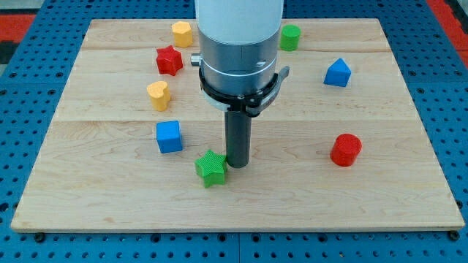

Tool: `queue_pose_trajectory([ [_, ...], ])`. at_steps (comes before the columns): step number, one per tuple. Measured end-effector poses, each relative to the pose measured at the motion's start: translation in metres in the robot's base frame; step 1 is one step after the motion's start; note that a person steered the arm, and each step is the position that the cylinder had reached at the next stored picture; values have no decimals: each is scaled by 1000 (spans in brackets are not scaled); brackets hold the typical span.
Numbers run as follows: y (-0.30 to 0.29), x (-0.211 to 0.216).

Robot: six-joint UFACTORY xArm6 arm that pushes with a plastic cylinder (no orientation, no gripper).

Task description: Move your arm right side of the board

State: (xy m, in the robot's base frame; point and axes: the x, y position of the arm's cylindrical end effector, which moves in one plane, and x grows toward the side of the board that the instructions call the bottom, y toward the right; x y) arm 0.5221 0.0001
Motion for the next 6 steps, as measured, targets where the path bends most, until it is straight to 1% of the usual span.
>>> queue_pose_trajectory([
  [1, 33, -38],
  [2, 84, -87],
  [3, 152, -89],
  [4, 217, -78],
  [5, 221, -14],
  [6, 207, 27],
])
